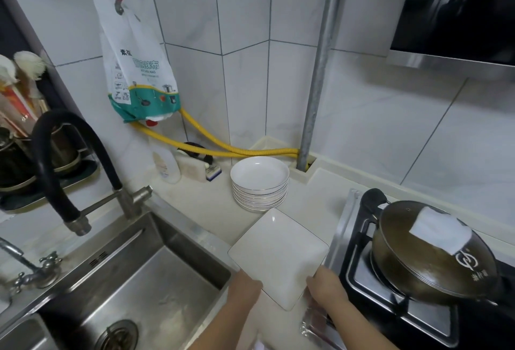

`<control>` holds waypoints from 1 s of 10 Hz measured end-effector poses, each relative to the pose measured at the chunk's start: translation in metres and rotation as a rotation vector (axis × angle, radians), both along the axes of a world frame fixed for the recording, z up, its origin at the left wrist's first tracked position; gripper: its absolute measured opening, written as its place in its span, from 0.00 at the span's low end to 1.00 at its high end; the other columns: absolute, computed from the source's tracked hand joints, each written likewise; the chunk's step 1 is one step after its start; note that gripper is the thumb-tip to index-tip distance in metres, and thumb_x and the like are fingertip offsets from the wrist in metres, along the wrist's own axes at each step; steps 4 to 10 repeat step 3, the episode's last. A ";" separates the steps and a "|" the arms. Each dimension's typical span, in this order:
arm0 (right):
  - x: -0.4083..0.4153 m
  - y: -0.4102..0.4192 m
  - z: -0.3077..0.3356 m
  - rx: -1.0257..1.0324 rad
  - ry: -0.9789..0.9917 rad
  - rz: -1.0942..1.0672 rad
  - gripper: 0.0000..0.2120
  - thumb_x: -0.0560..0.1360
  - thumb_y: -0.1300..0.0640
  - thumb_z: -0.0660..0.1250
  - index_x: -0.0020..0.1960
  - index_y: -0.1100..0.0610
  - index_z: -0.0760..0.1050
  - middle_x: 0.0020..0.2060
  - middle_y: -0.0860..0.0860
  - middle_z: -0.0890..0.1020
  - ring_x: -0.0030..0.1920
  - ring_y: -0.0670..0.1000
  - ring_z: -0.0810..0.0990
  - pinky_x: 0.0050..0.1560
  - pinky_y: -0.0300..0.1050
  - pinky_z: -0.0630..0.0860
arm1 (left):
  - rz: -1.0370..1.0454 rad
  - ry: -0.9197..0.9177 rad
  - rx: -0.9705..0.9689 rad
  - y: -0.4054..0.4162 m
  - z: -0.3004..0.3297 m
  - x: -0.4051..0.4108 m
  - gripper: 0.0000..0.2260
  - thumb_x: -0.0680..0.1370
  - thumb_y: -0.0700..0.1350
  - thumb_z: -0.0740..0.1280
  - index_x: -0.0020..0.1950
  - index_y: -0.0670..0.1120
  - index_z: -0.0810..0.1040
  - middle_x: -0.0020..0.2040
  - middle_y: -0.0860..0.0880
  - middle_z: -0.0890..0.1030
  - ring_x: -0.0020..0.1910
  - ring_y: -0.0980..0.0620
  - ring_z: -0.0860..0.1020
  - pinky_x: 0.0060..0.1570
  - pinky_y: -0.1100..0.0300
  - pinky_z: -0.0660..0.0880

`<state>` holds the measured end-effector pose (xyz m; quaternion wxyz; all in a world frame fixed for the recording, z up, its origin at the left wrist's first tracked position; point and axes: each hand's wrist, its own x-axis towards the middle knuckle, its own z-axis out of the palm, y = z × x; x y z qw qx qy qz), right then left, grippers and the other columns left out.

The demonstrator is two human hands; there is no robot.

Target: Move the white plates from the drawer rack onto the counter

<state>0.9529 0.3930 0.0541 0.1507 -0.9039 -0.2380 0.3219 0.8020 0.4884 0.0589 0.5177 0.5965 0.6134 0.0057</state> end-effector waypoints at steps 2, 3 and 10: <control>-0.007 -0.006 0.004 -0.014 -0.055 0.060 0.09 0.73 0.62 0.56 0.48 0.60 0.74 0.53 0.57 0.81 0.53 0.57 0.80 0.50 0.45 0.77 | -0.373 0.149 0.247 0.004 0.007 -0.015 0.12 0.78 0.39 0.57 0.55 0.36 0.78 0.56 0.40 0.80 0.58 0.43 0.78 0.54 0.58 0.73; -0.014 -0.009 0.016 -0.035 -0.090 0.103 0.10 0.74 0.62 0.55 0.52 0.59 0.73 0.56 0.57 0.79 0.53 0.56 0.79 0.49 0.44 0.74 | -0.430 0.261 0.298 0.000 0.017 -0.025 0.15 0.79 0.38 0.55 0.64 0.36 0.72 0.65 0.40 0.76 0.65 0.43 0.74 0.61 0.58 0.70; -0.014 -0.009 0.016 -0.035 -0.090 0.103 0.10 0.74 0.62 0.55 0.52 0.59 0.73 0.56 0.57 0.79 0.53 0.56 0.79 0.49 0.44 0.74 | -0.430 0.261 0.298 0.000 0.017 -0.025 0.15 0.79 0.38 0.55 0.64 0.36 0.72 0.65 0.40 0.76 0.65 0.43 0.74 0.61 0.58 0.70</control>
